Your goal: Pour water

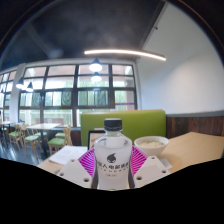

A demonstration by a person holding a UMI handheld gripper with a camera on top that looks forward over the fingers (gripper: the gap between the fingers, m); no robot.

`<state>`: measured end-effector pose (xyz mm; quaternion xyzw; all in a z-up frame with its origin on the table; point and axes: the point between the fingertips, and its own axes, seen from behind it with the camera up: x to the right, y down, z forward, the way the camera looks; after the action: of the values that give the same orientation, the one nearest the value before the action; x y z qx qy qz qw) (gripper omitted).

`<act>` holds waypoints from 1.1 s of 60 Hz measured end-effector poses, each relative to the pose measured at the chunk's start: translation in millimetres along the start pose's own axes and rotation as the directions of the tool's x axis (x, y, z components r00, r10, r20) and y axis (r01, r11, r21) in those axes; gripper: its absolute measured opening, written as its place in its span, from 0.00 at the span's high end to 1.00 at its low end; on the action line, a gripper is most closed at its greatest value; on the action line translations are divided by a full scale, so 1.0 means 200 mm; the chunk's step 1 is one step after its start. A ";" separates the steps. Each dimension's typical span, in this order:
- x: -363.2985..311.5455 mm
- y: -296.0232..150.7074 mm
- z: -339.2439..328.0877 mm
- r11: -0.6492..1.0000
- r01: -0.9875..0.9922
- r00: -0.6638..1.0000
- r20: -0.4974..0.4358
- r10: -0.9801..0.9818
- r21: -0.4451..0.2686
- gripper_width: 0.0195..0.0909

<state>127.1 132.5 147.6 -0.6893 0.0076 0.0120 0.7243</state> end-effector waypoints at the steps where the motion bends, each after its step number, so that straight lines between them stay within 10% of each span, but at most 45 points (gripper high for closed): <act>1: -0.07 -0.01 -0.06 1.000 0.000 1.000 -0.005 0.000 -0.021 0.70; 10: -0.08 0.23 -0.04 0.995 -0.002 1.000 0.016 0.004 -0.103 0.67; 26: -0.11 0.19 -0.07 0.999 0.033 0.999 0.012 -0.033 -0.040 0.64; 44: -0.07 0.29 -0.12 0.986 -0.027 1.000 -0.002 0.027 -0.167 0.10; 66: -0.22 0.02 -0.79 0.987 -0.023 1.000 0.013 0.026 -0.161 0.11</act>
<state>83.6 -26.2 137.9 -0.7451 0.0096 0.0267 0.6663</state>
